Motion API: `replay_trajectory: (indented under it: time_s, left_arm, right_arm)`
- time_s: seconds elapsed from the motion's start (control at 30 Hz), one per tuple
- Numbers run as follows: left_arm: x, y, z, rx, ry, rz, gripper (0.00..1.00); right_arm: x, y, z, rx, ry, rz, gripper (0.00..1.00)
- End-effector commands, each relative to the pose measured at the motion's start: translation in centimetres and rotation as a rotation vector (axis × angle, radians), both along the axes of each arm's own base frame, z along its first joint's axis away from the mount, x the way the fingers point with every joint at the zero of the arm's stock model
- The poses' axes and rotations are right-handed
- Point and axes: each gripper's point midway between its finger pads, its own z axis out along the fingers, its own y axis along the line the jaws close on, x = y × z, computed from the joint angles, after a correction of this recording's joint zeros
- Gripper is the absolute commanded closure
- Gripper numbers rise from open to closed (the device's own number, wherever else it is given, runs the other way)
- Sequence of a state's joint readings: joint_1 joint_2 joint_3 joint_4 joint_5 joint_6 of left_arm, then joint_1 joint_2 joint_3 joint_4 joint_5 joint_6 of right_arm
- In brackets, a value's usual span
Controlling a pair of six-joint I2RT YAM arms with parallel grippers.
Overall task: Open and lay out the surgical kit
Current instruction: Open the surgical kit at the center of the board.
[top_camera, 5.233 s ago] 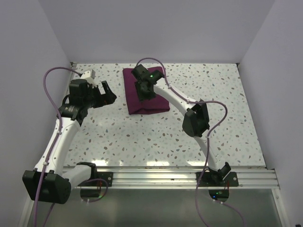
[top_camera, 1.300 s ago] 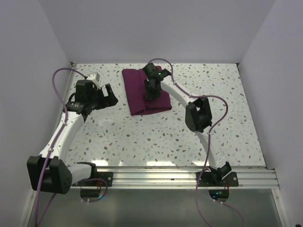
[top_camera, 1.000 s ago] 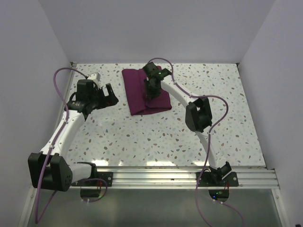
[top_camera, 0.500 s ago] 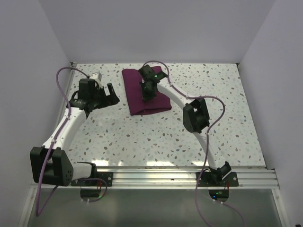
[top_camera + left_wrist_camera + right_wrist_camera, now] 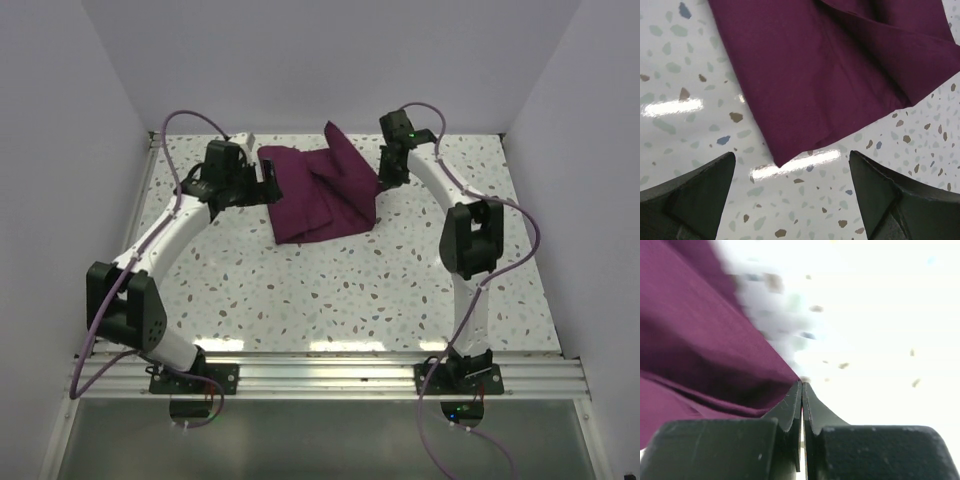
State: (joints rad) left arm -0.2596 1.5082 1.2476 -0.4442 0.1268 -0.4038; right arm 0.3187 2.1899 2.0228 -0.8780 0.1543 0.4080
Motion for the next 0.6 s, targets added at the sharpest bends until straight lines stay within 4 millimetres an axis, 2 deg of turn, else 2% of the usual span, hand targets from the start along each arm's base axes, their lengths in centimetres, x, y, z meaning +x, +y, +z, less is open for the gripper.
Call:
replay_trajectory:
  time_s: [0.0,0.03,0.07,0.1,0.13,0.17,0.2,0.23,0.27,0.3,0.33,0.37,0.4,0.47,0.5,0.57]
  left_arm:
    - [1.5,-3.5,0.0,0.078,-0.02,-0.073,0.0]
    - [1.7,-4.3,-0.3,0.089,-0.012,-0.087,0.0]
    - [2.3,-5.1,0.1,0.099,-0.025,-0.093,0.01]
    - [2.0,-6.5,-1.5,0.124,0.015,-0.126,0.01]
    - [2.1,-7.2,-2.0,0.137,0.023,-0.134,0.01]
    - [2.7,-8.0,-1.6,0.147,0.009,-0.137,0.01]
    - [2.4,-9.1,-3.2,0.179,0.042,-0.161,0.01]
    - [2.9,-9.9,-3.0,0.188,0.033,-0.167,0.01]
    - [2.9,-10.1,-3.6,0.219,0.044,-0.161,0.01]
    - [2.7,-11.2,-5.2,0.253,0.069,-0.177,0.01]
    - [3.2,-11.8,-4.9,0.264,0.058,-0.176,0.01]
    - [3.1,-12.3,-5.5,0.286,0.067,-0.18,0.01]
    - [3.2,-12.6,-6.7,0.306,0.089,-0.185,0.01]
    - [3.4,-13.5,-7.0,0.327,0.087,-0.19,0.01]
    - [3.4,-13.7,-8.0,0.349,0.102,-0.197,0.01]
    - [3.5,-13.9,-8.4,0.384,0.105,-0.196,0.02]
  right_arm:
    - [-1.8,-2.9,0.9,-0.097,-0.013,-0.043,1.0]
    - [-2.7,-4.2,-0.5,-0.114,0.024,-0.07,1.0]
    - [-3.0,-4.8,-0.5,-0.124,0.025,-0.087,1.0]
    - [-3.3,-5.7,-0.7,-0.145,0.029,-0.112,1.0]
    - [-4.0,-6.9,-1.6,-0.168,0.053,-0.149,1.0]
    - [-4.3,-7.6,-1.8,-0.184,0.059,-0.172,1.0]
    - [-4.7,-8.4,-2.2,-0.205,0.077,-0.194,1.0]
    - [-5.1,-9.4,-2.6,-0.223,0.096,-0.226,1.0]
    - [-5.5,-10.1,-3.2,-0.248,0.116,-0.248,1.0]
    - [-5.9,-11.3,-3.4,-0.28,0.132,-0.281,1.0]
    - [-6.0,-11.9,-3.6,-0.29,0.143,-0.299,0.86]
    - [-6.1,-12.5,-3.9,-0.304,0.154,-0.313,0.43]
    - [-6.4,-13.5,-3.8,-0.32,0.162,-0.343,0.28]
    - [-6.4,-15.3,-3.1,-0.365,0.15,-0.389,0.02]
    - [-6.6,-16.5,-2.5,-0.37,0.148,-0.421,0.02]
    - [-6.5,-17.9,-1.0,-0.388,0.122,-0.464,0.02]
